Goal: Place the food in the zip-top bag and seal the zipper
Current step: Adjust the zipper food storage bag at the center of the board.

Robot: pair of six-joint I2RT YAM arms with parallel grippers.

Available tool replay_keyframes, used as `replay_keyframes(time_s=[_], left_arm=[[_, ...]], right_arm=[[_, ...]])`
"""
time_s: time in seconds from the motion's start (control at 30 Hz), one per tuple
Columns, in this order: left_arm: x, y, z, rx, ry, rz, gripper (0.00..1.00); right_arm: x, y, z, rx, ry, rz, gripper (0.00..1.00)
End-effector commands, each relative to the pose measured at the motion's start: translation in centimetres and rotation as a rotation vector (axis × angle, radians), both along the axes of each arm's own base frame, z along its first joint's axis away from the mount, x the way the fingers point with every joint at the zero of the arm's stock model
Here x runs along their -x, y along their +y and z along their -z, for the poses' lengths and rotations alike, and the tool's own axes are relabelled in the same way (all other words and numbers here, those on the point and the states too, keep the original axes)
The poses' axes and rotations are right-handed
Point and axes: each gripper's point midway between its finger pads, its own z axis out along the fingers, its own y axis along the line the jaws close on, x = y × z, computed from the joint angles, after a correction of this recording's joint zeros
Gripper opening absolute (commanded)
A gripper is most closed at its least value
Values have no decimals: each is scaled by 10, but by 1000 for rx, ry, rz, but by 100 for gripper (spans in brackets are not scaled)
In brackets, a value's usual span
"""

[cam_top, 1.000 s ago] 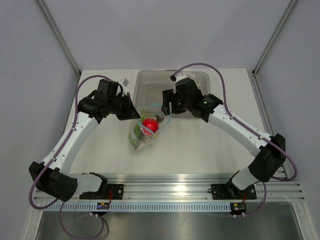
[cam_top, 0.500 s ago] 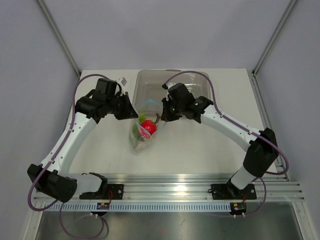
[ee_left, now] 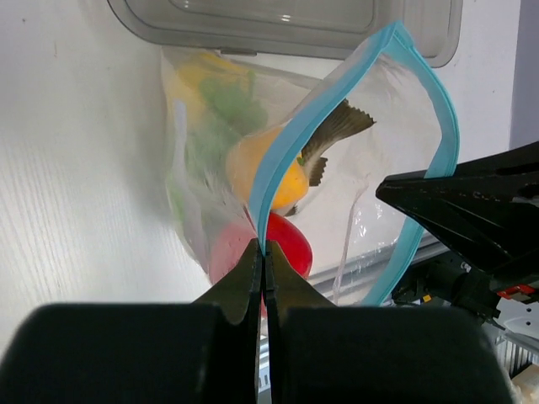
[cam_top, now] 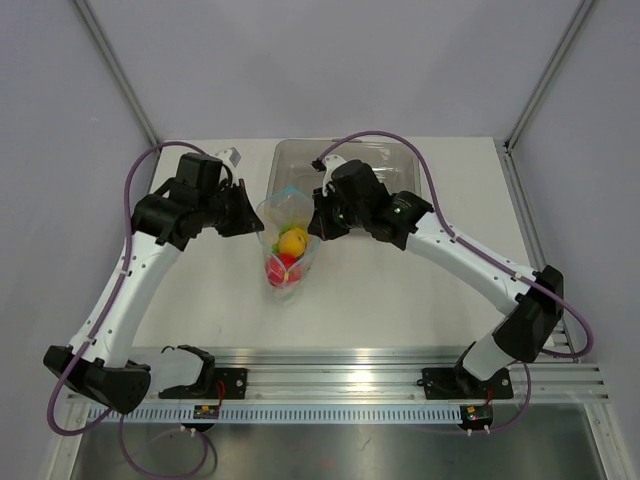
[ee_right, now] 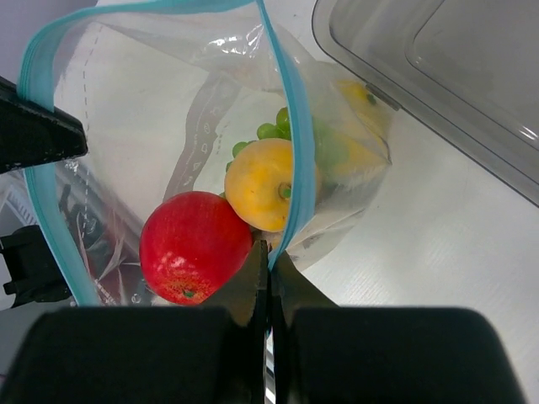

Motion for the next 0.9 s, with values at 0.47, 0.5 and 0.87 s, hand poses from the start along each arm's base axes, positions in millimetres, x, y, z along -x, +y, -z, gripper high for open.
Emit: replay_keyframes(time_s=[0.47, 0.5, 0.87], left_arm=[[-11, -36, 18, 209, 48, -47, 0], [-14, -37, 17, 222, 49, -60, 0], [-37, -43, -11, 285, 3, -117, 0]], right_arm=[[-38, 3, -44, 42, -189, 65, 84], [-31, -6, -62, 3, -208, 86, 85], [48, -53, -44, -120, -215, 23, 74]])
